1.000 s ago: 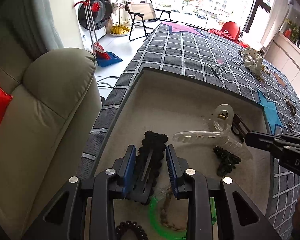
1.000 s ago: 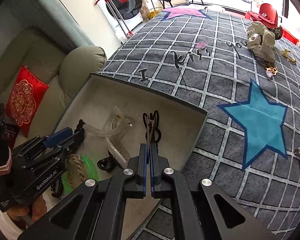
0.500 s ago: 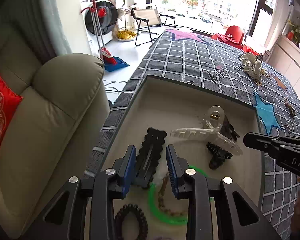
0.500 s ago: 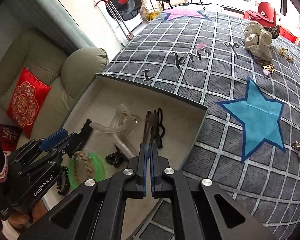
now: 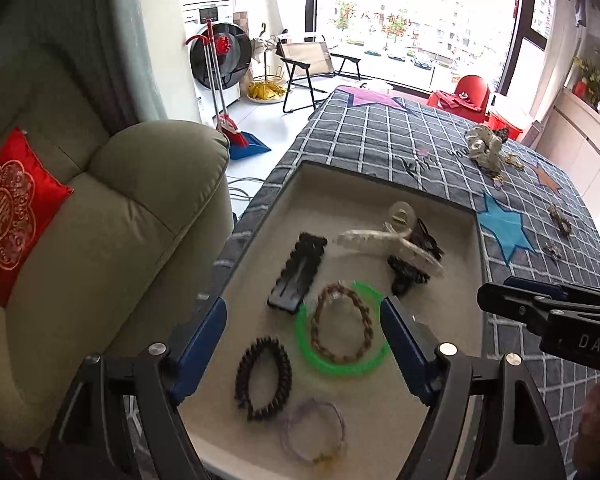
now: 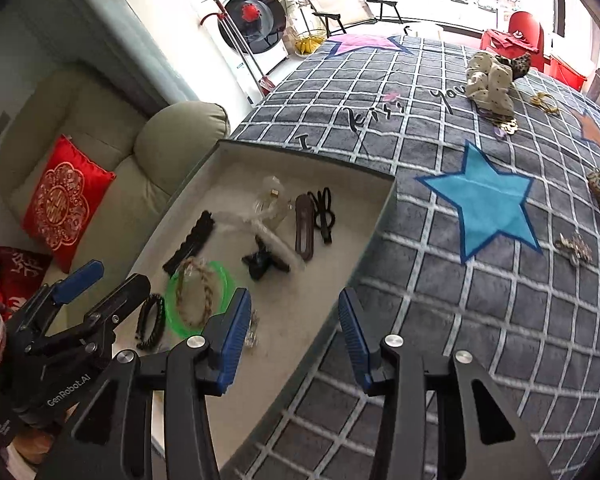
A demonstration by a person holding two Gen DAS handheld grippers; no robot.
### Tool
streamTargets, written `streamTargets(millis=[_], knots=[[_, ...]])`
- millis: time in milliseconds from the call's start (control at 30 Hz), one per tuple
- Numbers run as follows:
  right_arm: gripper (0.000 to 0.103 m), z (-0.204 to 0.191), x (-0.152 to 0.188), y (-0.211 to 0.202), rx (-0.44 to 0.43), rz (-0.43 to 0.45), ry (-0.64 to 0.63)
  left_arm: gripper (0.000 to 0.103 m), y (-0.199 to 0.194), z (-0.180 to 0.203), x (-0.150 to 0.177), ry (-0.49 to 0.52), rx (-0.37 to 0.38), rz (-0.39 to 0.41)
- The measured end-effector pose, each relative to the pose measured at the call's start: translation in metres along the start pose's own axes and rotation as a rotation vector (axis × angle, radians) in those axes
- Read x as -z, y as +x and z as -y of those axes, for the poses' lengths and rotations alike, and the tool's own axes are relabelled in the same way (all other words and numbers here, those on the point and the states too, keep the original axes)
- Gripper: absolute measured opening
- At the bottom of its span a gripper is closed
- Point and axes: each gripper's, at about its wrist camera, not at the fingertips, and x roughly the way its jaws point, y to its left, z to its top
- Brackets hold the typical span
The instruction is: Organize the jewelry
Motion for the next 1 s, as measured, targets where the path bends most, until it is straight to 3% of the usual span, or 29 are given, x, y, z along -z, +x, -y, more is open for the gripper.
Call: streamTargets(millis=[800,900,1000], knots=[[0.054,-0.026,0.081,-0.039,0.027,-0.013,-0.072,0.081,-0.059,0.000,0.080,-0.033,-0.030,-0.054],[0.056,-0.030,0.088,-0.045,0.030,-0.009,-0.080,0.103,-0.064,0.002,0.088,-0.034,-0.033,-0.050],[0.059,-0.033,0.095,-0.050,0.030,-0.001,-0.086,0.103,-0.068,0.003,0.095,-0.032,-0.033,-0.045]])
